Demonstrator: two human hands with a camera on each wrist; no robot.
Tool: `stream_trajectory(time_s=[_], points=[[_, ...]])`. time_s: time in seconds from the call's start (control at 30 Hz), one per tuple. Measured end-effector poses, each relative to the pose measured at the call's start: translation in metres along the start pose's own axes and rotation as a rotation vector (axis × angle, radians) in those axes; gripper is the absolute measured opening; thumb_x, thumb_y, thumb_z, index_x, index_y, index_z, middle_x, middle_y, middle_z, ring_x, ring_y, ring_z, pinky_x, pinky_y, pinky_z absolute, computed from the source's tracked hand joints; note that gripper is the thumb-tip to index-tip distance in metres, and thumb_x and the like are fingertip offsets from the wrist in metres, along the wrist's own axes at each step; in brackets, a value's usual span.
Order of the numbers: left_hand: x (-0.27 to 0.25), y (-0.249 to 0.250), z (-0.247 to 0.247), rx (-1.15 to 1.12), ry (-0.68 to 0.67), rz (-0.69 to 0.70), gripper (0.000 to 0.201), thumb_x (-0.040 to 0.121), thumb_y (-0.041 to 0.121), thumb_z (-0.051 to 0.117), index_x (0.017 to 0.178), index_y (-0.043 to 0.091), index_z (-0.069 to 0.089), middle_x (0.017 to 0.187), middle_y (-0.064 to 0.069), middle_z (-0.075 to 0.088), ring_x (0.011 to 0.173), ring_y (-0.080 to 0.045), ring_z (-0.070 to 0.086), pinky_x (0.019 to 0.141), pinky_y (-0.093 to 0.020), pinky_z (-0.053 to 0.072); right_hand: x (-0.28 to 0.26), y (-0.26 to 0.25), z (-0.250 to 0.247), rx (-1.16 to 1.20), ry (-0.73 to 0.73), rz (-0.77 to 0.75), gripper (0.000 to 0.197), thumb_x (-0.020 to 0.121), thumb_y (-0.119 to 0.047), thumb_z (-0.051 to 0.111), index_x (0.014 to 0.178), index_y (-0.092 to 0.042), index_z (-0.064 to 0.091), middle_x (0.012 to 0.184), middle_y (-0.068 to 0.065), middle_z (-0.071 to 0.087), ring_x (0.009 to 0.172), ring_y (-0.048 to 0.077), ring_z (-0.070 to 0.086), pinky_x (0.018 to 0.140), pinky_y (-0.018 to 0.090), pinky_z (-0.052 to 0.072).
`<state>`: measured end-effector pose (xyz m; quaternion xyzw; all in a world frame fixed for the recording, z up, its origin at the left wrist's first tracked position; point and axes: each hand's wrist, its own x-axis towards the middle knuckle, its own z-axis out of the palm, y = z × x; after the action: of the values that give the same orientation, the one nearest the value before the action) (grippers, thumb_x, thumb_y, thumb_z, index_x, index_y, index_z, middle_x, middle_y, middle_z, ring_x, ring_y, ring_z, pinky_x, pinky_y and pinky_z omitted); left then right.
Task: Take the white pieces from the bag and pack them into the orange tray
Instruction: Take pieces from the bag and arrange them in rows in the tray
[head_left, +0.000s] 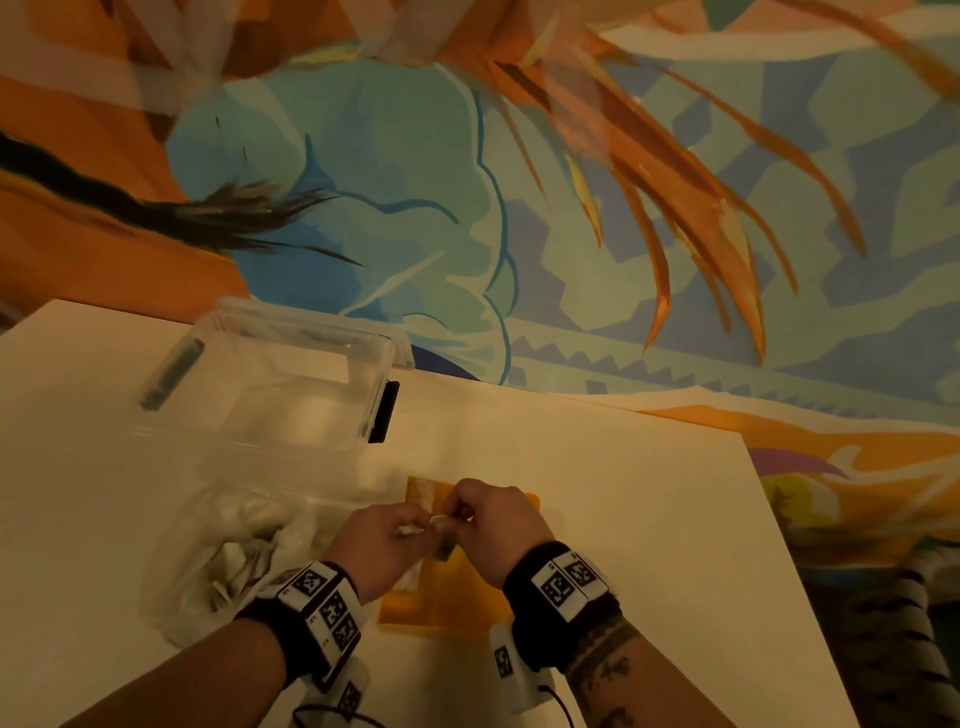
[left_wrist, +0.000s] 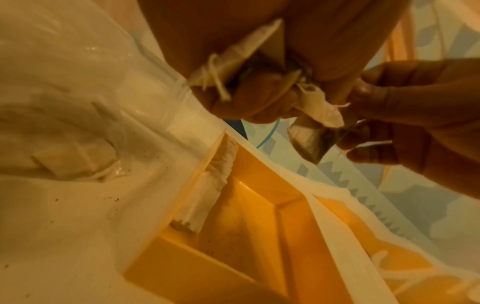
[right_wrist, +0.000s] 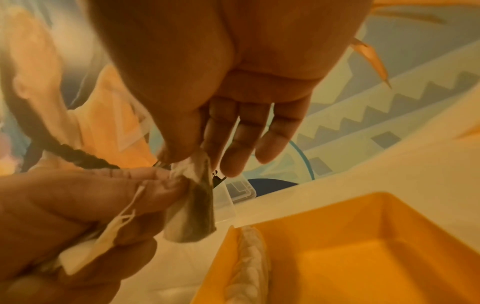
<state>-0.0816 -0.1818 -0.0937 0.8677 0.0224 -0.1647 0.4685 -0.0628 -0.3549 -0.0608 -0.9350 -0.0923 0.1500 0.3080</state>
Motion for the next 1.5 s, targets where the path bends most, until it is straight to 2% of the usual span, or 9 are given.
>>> stream_trajectory(time_s=[0.17,0.3,0.43,0.57,0.77,1.0,1.07,1.23,1.5], points=[[0.005,-0.005,0.003,-0.222,0.05,-0.05,0.007,0.087,0.031,0.071,0.083,0.027,0.074,0.064,0.01,0.068,0.051,0.003,0.056,0.05,-0.012,0.039,-0.003,0.011,0.01,0.202,0.038,0.079,0.028,0.086,-0.037,0.069,0.112,-0.033,0.06,0.102,-0.014,0.064,0.087,0.008,0.064,0.075,0.023,0.05],[0.008,-0.007,0.005,-0.299,0.058,-0.069,0.012,0.088,0.024,0.072,0.077,0.029,0.074,0.053,0.011,0.064,0.04,0.002,0.05,0.044,-0.013,0.037,-0.004,0.022,0.023,0.253,0.034,0.096,0.004,0.089,-0.027,0.068,0.087,-0.029,0.065,0.079,-0.01,0.065,0.073,0.006,0.059,0.072,0.027,0.051],[0.009,-0.016,0.002,-0.286,0.045,-0.087,0.015,0.085,0.028,0.074,0.075,0.039,0.075,0.064,0.002,0.07,0.048,-0.004,0.055,0.05,-0.02,0.043,-0.002,0.025,0.036,0.285,0.062,0.131,0.008,0.088,-0.031,0.066,0.08,-0.03,0.064,0.071,-0.011,0.062,0.063,0.002,0.053,0.06,0.016,0.041],[0.012,-0.022,-0.004,-0.244,0.102,-0.123,0.011,0.086,0.032,0.074,0.096,0.029,0.074,0.07,0.004,0.066,0.042,0.0,0.051,0.044,-0.013,0.037,0.002,0.029,0.042,0.304,0.071,0.162,0.008,0.088,-0.031,0.066,0.082,-0.025,0.065,0.071,-0.009,0.062,0.061,0.003,0.051,0.058,0.017,0.038],[0.018,-0.047,-0.017,-0.002,0.129,-0.247,0.022,0.085,0.041,0.071,0.103,0.028,0.072,0.099,0.0,0.071,0.075,-0.011,0.063,0.069,-0.026,0.05,0.005,0.043,0.051,0.321,0.038,0.275,0.01,0.087,-0.033,0.065,0.084,-0.024,0.065,0.082,0.0,0.07,0.079,0.02,0.065,0.076,0.039,0.054],[0.017,-0.068,-0.006,0.173,-0.073,-0.314,0.047,0.08,0.051,0.07,0.118,0.023,0.069,0.12,0.001,0.068,0.101,-0.015,0.065,0.093,-0.034,0.054,0.01,0.034,0.084,0.104,-0.243,0.384,0.011,0.086,-0.039,0.062,0.082,-0.029,0.06,0.093,-0.003,0.064,0.084,0.019,0.059,0.067,0.028,0.049],[0.015,-0.07,-0.005,0.25,-0.105,-0.291,0.047,0.079,0.053,0.068,0.116,0.024,0.071,0.12,0.002,0.068,0.102,-0.012,0.065,0.093,-0.032,0.053,0.013,0.029,0.094,0.069,-0.29,0.419,0.009,0.087,-0.034,0.058,0.08,-0.03,0.06,0.095,-0.001,0.064,0.085,0.019,0.06,0.071,0.03,0.052],[0.015,-0.072,-0.005,0.263,-0.114,-0.256,0.035,0.082,0.05,0.067,0.107,0.027,0.075,0.113,0.004,0.071,0.094,-0.008,0.062,0.087,-0.024,0.049,0.023,0.026,0.109,0.007,-0.272,0.476,0.027,0.091,-0.027,0.052,0.114,-0.023,0.066,0.12,0.004,0.064,0.107,0.026,0.061,0.076,0.028,0.046],[0.018,-0.072,-0.003,0.251,-0.105,-0.235,0.03,0.083,0.044,0.069,0.103,0.024,0.076,0.108,0.003,0.072,0.091,-0.009,0.063,0.084,-0.024,0.051,0.031,0.026,0.118,-0.077,-0.318,0.548,0.029,0.085,-0.038,0.059,0.106,-0.019,0.066,0.112,0.006,0.068,0.097,0.027,0.065,0.071,0.03,0.052]])
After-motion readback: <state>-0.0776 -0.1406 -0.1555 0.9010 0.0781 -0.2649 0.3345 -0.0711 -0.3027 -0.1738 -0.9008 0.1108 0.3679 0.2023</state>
